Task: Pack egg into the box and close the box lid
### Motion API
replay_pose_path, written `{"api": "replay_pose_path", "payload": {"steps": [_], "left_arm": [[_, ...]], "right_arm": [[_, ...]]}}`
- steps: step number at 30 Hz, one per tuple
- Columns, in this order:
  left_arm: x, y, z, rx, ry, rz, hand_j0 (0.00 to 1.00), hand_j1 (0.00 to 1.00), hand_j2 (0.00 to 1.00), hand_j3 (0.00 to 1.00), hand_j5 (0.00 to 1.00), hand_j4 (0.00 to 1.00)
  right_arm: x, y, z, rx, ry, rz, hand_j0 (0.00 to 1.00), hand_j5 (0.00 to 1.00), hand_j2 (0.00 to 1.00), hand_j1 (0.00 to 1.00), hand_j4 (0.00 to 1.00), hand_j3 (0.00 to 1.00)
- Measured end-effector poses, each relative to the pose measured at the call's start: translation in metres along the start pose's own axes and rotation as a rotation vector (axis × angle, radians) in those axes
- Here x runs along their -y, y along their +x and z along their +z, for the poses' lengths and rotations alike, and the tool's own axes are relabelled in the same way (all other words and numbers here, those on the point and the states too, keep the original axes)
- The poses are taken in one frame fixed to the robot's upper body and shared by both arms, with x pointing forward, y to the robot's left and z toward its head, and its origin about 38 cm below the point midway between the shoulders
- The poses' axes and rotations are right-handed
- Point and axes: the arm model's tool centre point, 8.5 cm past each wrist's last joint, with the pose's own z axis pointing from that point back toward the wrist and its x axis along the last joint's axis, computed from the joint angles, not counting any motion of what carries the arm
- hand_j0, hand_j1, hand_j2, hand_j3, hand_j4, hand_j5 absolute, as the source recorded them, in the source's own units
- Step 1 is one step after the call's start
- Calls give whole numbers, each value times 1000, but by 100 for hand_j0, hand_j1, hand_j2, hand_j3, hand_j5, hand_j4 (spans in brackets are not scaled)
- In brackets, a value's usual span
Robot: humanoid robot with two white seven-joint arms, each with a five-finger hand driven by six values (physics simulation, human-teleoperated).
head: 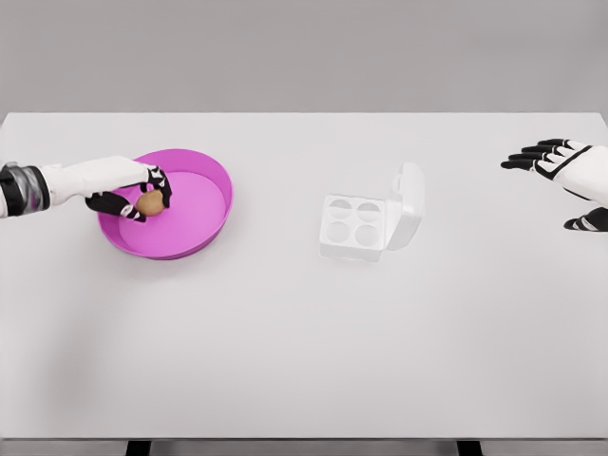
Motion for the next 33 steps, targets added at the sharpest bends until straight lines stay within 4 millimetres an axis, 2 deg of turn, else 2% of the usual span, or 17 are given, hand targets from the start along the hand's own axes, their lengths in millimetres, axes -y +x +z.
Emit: {"api": "replay_pose_path", "payload": {"steps": [15,33], "left_arm": [[-23,21,0,70,91,-17,45,45,45,45,45,45],[-37,61,-27,213,178,8,45,45,45,45,45,45]], "right_arm": [[0,0,0,0,0,0,100,100,100,100,100,100],[0,-1,0,-1,0,0,100,100,100,100,100,100]]}}
